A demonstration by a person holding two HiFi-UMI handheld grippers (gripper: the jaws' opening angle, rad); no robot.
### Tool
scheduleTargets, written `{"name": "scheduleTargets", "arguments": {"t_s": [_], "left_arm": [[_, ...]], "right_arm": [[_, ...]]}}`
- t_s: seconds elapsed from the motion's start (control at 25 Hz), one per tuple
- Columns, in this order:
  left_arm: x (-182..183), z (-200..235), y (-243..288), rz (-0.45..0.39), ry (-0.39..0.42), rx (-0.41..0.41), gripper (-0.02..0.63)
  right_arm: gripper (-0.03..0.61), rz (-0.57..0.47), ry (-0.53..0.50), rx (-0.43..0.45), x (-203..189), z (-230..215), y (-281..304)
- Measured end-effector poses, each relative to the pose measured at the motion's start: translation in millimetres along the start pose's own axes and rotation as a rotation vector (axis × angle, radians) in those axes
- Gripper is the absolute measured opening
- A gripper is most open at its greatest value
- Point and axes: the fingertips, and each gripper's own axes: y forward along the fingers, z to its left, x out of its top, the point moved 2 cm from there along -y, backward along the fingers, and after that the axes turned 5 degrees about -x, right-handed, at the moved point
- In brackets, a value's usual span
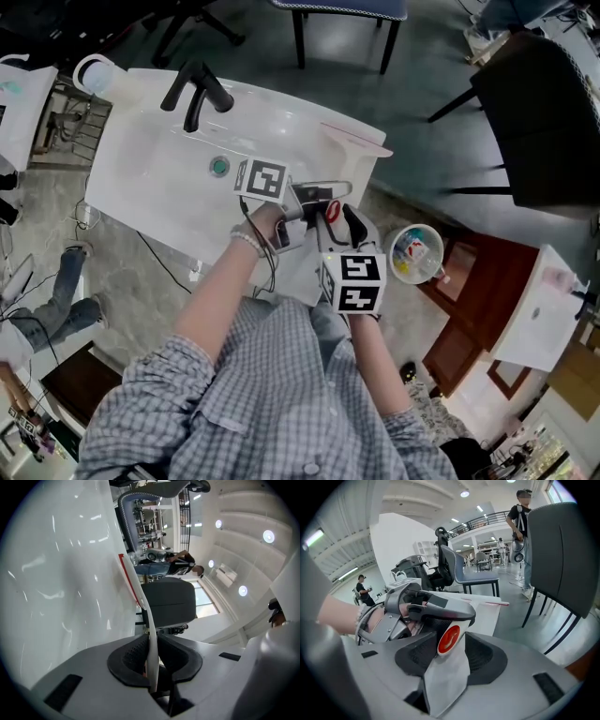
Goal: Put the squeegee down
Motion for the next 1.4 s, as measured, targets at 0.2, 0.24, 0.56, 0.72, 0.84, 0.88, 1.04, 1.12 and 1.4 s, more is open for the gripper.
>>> {"name": "scheduleTargets", "arguments": {"t_s": [0.2, 0.24, 0.56, 0.72, 0.84, 0.88, 1.04, 1.12, 1.4], "left_arm": [[-1.9, 1.1, 3.2, 0.027, 0.002, 0.019, 0.061], [-2.5, 1.3, 3.5, 0.034, 0.008, 0.031, 0.061], [-7.1, -1.0, 1.3, 0.089, 0.073, 0.111, 0.129], [-13.2, -4.9, -5.9, 0.138, 0.119, 0.143, 0.175], [-14.9, -7.8, -16.4, 0.143, 0.151, 0.166, 0.183], [-15.5, -8.1, -21.0, 0.138, 0.164, 0.176, 0.19], [-22.6, -1.4, -38.9, 0.123, 0.179, 0.222, 0.195], [-26.5, 0.7, -46.2, 0.118, 0.171, 0.231, 0.195], [-31.2, -6.7, -64.4, 0.084, 0.225, 0.248, 0.15]], "right_arm": [[0.152, 0.004, 0.047, -0.05, -2.9, -5.2, -1.9], [0.152, 0.007, 0.058, -0.056, -3.8, -5.8, -2.1], [0.14, 0.009, 0.129, -0.071, -1.7, -11.2, -2.5], [0.137, 0.011, 0.151, -0.078, -1.2, -12.4, -1.8], [0.135, 0.01, 0.149, -0.083, -2.9, -12.0, -0.6], [0.135, 0.011, 0.146, -0.087, -4.3, -11.8, 0.3], [0.135, 0.024, 0.141, -0.111, -11.1, -15.7, 5.0], [0.135, 0.033, 0.127, -0.121, -12.7, -17.9, 7.3], [0.135, 0.018, 0.119, -0.113, -11.3, -18.4, 8.2]]}}
